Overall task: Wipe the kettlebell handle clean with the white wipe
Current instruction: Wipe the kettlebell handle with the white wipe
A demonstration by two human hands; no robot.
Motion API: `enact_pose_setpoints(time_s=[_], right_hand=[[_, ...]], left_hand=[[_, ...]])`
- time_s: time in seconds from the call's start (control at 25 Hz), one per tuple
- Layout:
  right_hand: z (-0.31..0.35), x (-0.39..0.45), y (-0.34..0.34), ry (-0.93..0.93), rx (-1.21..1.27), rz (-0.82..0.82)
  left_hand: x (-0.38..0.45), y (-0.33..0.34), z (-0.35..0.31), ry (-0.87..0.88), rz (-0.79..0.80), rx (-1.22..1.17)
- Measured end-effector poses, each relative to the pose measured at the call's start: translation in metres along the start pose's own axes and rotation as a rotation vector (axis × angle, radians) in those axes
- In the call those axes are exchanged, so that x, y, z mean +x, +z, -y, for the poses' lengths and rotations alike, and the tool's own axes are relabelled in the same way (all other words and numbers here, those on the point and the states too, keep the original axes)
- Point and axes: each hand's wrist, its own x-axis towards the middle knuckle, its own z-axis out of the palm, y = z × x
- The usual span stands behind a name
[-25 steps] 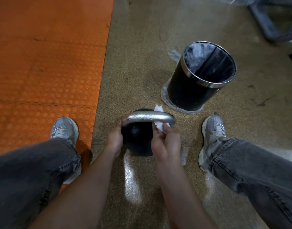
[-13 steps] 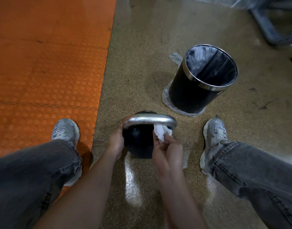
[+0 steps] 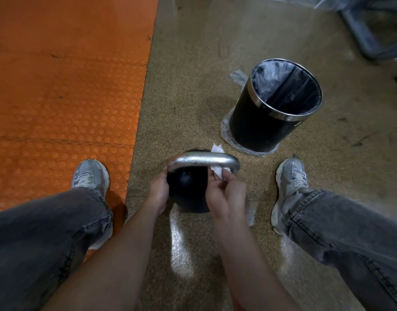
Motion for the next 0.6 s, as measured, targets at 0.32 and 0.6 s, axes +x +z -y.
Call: enact_pose_setpoints(time_s=[0.32, 0.6], right_hand=[[0.003, 0.000, -0.001, -0.002, -0.004, -0.001], [0.005, 0.007, -0.003, -0.007, 0.005, 0.044]], left_hand=[[0.000, -0.001, 0.000, -0.010, -0.008, 0.003], [-0.001, 0.000, 0.000, -0.012, 0.003, 0.001]])
